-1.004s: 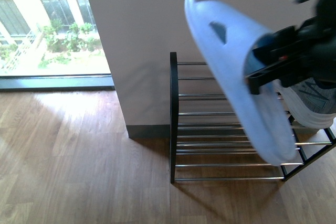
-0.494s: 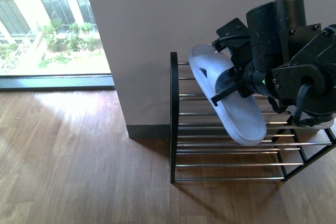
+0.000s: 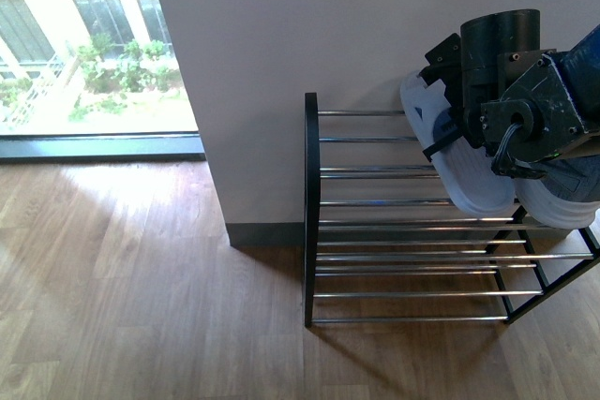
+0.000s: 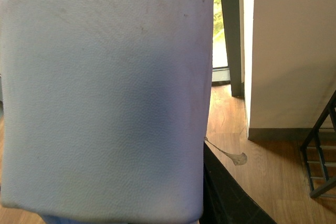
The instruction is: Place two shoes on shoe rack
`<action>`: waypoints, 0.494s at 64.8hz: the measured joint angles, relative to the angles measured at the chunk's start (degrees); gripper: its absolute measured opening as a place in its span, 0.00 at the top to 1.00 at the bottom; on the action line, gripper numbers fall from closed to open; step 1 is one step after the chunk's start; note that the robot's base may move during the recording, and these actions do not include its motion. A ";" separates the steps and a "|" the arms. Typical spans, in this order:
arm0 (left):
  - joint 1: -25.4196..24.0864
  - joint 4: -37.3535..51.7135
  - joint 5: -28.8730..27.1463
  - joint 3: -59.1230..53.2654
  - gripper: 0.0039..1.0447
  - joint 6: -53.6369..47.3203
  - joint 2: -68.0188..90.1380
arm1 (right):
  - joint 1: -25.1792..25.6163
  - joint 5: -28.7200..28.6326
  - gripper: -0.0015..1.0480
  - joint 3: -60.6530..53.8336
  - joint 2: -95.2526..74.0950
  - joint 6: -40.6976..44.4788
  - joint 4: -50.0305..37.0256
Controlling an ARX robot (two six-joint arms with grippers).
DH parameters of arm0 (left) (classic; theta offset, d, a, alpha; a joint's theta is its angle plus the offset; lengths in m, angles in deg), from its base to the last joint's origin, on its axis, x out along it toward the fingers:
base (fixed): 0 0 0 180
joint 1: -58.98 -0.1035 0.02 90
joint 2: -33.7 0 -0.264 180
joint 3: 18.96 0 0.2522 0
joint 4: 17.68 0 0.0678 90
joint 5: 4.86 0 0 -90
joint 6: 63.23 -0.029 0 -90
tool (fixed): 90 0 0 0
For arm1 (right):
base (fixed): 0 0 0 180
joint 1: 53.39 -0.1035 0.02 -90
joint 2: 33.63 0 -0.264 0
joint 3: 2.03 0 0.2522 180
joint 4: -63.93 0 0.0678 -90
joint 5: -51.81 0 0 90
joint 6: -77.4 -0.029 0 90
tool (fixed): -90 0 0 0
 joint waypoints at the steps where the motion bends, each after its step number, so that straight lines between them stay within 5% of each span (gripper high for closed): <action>1: 0.00 0.00 0.00 0.00 0.98 0.00 0.02 | 0.02 0.04 0.99 0.02 0.00 -0.02 0.04; 7: 0.00 0.00 -0.02 0.00 0.98 0.00 0.02 | 0.26 0.00 0.98 -0.07 0.11 -0.11 0.50; 32: 0.00 0.00 0.00 0.00 0.98 0.00 0.02 | 2.23 -10.12 0.42 -12.20 12.55 -8.87 1.99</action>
